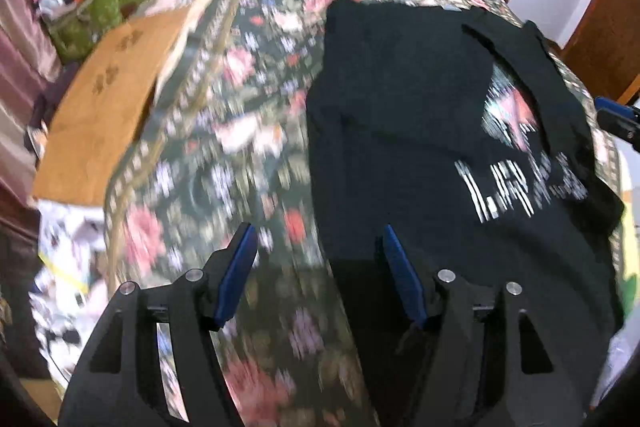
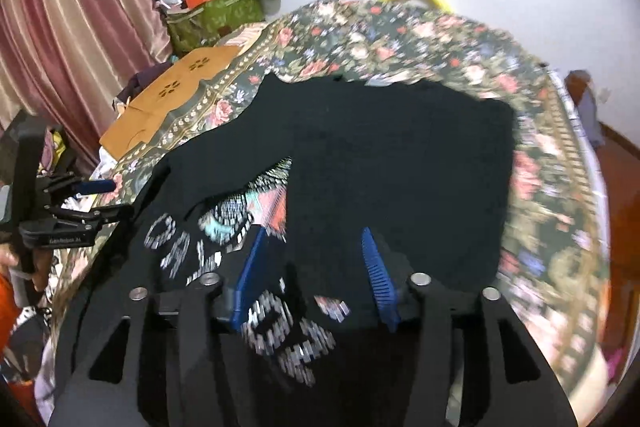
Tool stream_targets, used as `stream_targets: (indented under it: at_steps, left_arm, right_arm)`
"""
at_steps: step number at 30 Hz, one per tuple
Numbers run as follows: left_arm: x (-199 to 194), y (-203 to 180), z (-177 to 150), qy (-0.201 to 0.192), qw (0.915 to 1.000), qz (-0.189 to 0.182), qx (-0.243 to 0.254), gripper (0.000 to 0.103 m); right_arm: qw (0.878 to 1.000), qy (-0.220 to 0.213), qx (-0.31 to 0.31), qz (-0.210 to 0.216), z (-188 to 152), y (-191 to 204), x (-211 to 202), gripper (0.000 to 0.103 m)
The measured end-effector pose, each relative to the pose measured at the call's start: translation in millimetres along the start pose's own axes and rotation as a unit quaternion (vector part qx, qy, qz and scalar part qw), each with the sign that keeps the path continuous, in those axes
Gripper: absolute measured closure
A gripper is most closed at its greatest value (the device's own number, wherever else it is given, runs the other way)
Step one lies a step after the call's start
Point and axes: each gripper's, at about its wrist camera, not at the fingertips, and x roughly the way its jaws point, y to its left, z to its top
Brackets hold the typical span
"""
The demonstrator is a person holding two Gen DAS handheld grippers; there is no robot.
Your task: Fold small clothes
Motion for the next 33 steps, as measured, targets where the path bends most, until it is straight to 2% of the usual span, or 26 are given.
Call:
stream_targets:
  at_steps: [6, 8, 10, 11, 12, 13, 14, 15, 18, 24, 26, 28, 29, 30, 32, 33]
  left_arm:
    - [-7.9, -13.2, -39.4, 0.038, 0.9982, -0.045, -0.011, 0.035]
    - [-10.1, -17.4, -51.1, 0.041, 0.9965, -0.068, -0.026, 0.035]
    - [-13.8, -22.1, -60.4, 0.037, 0.9951, -0.085, -0.034, 0.035]
    - [-17.1, -25.9, -64.6, 0.028, 0.9954, -0.086, -0.031, 0.041]
    - [-21.4, -30.8, -68.4, 0.016, 0.9965, -0.080, -0.019, 0.056]
    - [-24.2, -33.7, -69.9, 0.010, 0.9971, -0.075, -0.010, 0.066]
    - [-28.7, -37.9, -72.5, 0.003, 0.9985, -0.054, 0.006, 0.090]
    - [-30.4, -38.3, -73.6, 0.002, 0.9986, -0.051, 0.012, 0.099]
    - [-32.1, -32.3, -73.2, -0.002, 0.9993, -0.030, 0.022, 0.099]
    - [-14.5, -0.9, -62.4, -0.010, 0.9967, 0.078, 0.017, 0.098]
    - [-14.0, 7.9, -61.8, -0.002, 0.9962, 0.086, 0.010, 0.097]
    - [-21.6, 13.7, -66.2, 0.004, 0.9983, 0.057, 0.005, 0.090]
    - [-26.8, 14.5, -69.4, 0.001, 0.9986, 0.052, 0.007, 0.081]
    - [-32.7, 14.4, -73.4, -0.002, 0.9986, 0.051, 0.010, 0.066]
    - [-46.7, 12.3, -84.3, -0.012, 0.9985, 0.050, 0.021, 0.047]
    - [-50.8, 10.4, -88.2, -0.014, 0.9986, 0.046, 0.025, 0.044]
  right_arm:
    - [0.999, -0.014, 0.012, -0.044, -49.0, -23.1, -62.9, 0.045]
    - [0.998, -0.016, 0.020, -0.049, -64.5, -28.6, -74.3, 0.036]
    - [0.998, -0.014, 0.035, -0.058, -85.7, -36.7, -83.1, 0.035]
    - [0.997, -0.012, 0.042, -0.061, -90.8, -37.8, -85.0, 0.035]
    - [0.997, -0.009, 0.050, -0.063, -98.4, -41.9, -86.8, 0.035]
    - [0.996, -0.006, 0.060, -0.064, -106.1, -46.0, -87.2, 0.035]
    - [0.996, -0.002, 0.069, -0.064, -112.0, -48.2, -87.1, 0.035]
    - [0.994, 0.003, 0.082, -0.066, -120.1, -52.9, -85.9, 0.035]
    - [0.992, 0.011, 0.103, -0.069, -138.2, -58.7, -84.9, 0.035]
    - [0.989, 0.019, 0.127, -0.067, -163.8, -59.9, -84.7, 0.035]
    - [0.989, 0.025, 0.133, -0.065, -169.9, -57.9, -83.7, 0.035]
    - [0.989, 0.027, 0.132, -0.060, -176.0, -52.7, -84.5, 0.035]
    - [0.989, 0.029, 0.131, -0.057, -177.9, -49.6, -84.6, 0.035]
    - [0.990, 0.031, 0.130, -0.054, -179.8, -46.3, -84.2, 0.035]
    - [0.990, 0.036, 0.131, -0.046, -182.8, -40.7, -83.0, 0.035]
    - [0.990, 0.038, 0.133, -0.041, -184.4, -38.5, -82.4, 0.035]
